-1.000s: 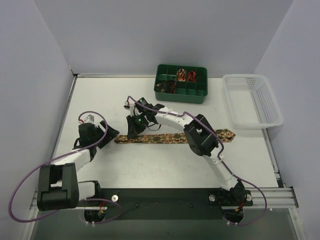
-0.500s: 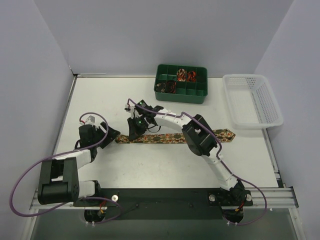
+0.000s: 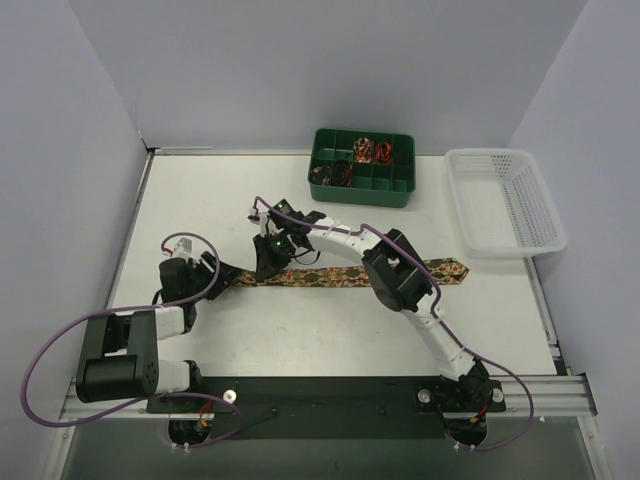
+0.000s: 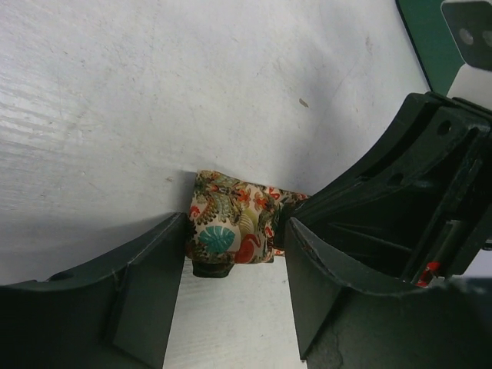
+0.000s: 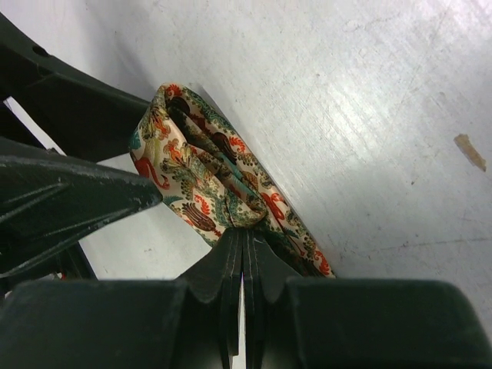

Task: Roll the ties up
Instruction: Roll the tie at the center of the board.

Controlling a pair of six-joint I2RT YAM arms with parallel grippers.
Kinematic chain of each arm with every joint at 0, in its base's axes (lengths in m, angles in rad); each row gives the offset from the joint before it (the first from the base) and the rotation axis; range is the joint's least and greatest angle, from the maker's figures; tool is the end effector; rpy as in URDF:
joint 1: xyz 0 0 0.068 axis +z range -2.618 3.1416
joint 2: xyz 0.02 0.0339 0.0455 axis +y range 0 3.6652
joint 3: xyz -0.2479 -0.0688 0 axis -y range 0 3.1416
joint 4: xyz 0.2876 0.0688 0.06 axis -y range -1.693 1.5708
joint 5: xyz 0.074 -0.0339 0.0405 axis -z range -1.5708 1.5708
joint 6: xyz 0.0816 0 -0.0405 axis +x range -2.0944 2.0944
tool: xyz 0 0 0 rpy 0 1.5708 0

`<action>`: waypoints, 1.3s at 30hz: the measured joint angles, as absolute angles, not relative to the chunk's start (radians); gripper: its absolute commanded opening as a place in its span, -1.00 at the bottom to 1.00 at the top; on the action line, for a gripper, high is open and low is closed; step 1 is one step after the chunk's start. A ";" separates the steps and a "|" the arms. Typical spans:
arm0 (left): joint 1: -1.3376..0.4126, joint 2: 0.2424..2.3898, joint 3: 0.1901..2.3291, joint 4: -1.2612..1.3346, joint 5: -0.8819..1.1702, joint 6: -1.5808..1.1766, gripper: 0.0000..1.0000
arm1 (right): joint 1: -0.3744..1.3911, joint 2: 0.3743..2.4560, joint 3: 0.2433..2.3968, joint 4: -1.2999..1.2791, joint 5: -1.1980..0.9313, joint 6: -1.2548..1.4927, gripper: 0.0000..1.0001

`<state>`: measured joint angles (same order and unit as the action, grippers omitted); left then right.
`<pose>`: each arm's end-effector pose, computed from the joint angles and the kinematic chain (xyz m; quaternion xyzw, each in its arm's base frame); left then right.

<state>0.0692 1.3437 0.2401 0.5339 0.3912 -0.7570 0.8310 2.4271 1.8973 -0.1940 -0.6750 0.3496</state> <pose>0.2746 -0.0122 0.0447 -0.2601 0.8256 -0.3192 0.3857 0.3594 0.4694 0.0912 -0.3372 0.8030 0.4666 0.1541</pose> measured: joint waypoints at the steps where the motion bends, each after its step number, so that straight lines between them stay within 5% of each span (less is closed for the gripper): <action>1: 0.067 1.345 0.233 0.546 0.394 -0.760 0.22 | 0.831 2.432 1.905 -0.194 -0.677 0.352 -1.00; 11: 0.040 1.410 0.183 0.675 0.388 -0.807 -0.57 | 0.831 2.436 1.911 -0.194 -0.678 0.358 -1.00; 19: 0.024 1.413 0.188 0.673 0.361 -0.800 -1.00 | 0.831 2.437 1.915 -0.197 -0.678 0.359 -1.00; 39: -0.139 1.262 0.292 0.455 0.182 -0.714 -1.00 | 0.831 2.468 1.975 -0.233 -0.666 0.359 -1.00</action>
<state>-0.1390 1.2625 0.2920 0.4549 0.1822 -0.7143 0.8310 2.4680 1.9747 -0.2329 -0.6662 0.3588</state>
